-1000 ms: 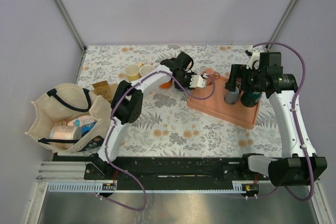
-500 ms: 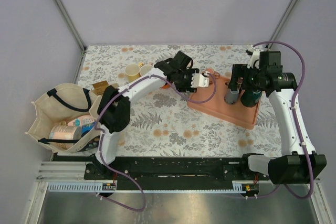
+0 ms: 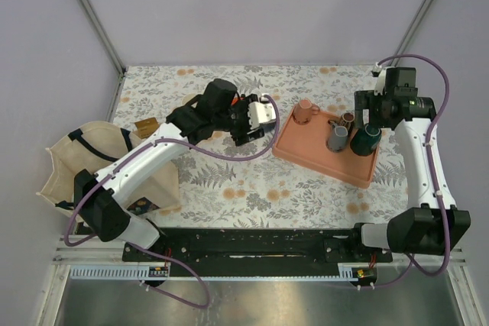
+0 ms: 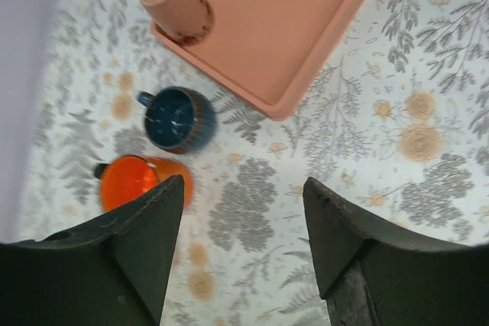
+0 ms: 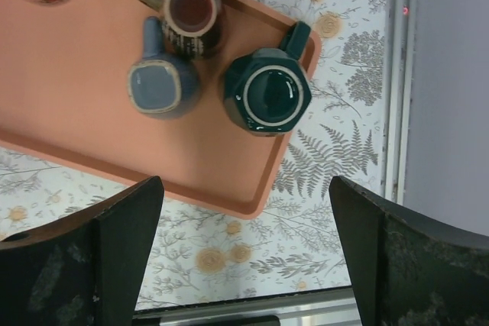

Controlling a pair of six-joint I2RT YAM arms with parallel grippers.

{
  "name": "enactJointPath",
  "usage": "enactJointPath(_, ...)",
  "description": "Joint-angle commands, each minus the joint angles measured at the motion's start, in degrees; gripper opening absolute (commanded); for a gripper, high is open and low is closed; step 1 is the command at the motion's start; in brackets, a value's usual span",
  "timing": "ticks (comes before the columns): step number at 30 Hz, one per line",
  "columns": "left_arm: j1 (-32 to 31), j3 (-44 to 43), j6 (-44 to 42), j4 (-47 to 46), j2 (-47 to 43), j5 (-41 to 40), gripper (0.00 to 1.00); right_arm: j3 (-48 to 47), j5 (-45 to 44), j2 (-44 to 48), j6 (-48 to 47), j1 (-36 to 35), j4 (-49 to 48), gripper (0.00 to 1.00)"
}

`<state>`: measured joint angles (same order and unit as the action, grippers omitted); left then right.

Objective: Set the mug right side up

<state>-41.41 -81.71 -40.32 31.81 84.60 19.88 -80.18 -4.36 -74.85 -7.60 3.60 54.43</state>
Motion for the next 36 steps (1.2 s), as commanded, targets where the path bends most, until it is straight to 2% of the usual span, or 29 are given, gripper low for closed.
enactJointPath(1,2.91,3.57,18.58,-6.58,-1.01,6.23,0.67,-3.75,-2.06,-3.97,-5.94,2.46,0.76,0.99)
enactJointPath(5,2.82,4.46,27.29,-6.77,-0.75,5.09,0.67,-8.22,2.93,-10.57,-4.71,3.96,1.02,0.97)
enactJointPath(10,3.00,4.02,33.54,-3.87,-1.36,2.89,0.67,-12.62,18.58,-15.49,-2.60,3.88,0.94,0.88)
enactJointPath(15,3.17,3.84,30.83,-0.96,-4.08,2.80,0.67,-15.09,9.74,-20.15,-6.71,3.96,0.85,0.93)
enactJointPath(19,3.35,7.96,25.75,-2.28,-8.03,6.21,0.67,-14.91,4.71,-22.09,-10.42,4.84,1.20,0.95)
enactJointPath(21,3.09,9.81,23.36,-2.54,-9.10,7.89,0.67,-15.88,5.85,-24.28,-9.99,6.76,1.90,0.93)
enactJointPath(25,3.00,8.68,21.52,0.69,-9.01,5.70,0.66,-14.75,8.58,-26.22,-9.11,8.01,1.90,0.84)
enactJointPath(27,3.00,7.45,20.63,2.46,-9.01,3.77,0.66,-12.99,10.41,-26.14,-7.70,8.01,1.90,0.84)
enactJointPath(31,3.00,8.58,17.56,3.79,-10.59,2.28,0.67,-7.20,15.34,-24.39,-3.05,7.57,1.73,0.78)
enactJointPath(36,3.09,11.39,18.95,0.63,-11.38,1.74,0.67,0.10,19.11,-18.59,-1.02,6.51,4.53,0.75)
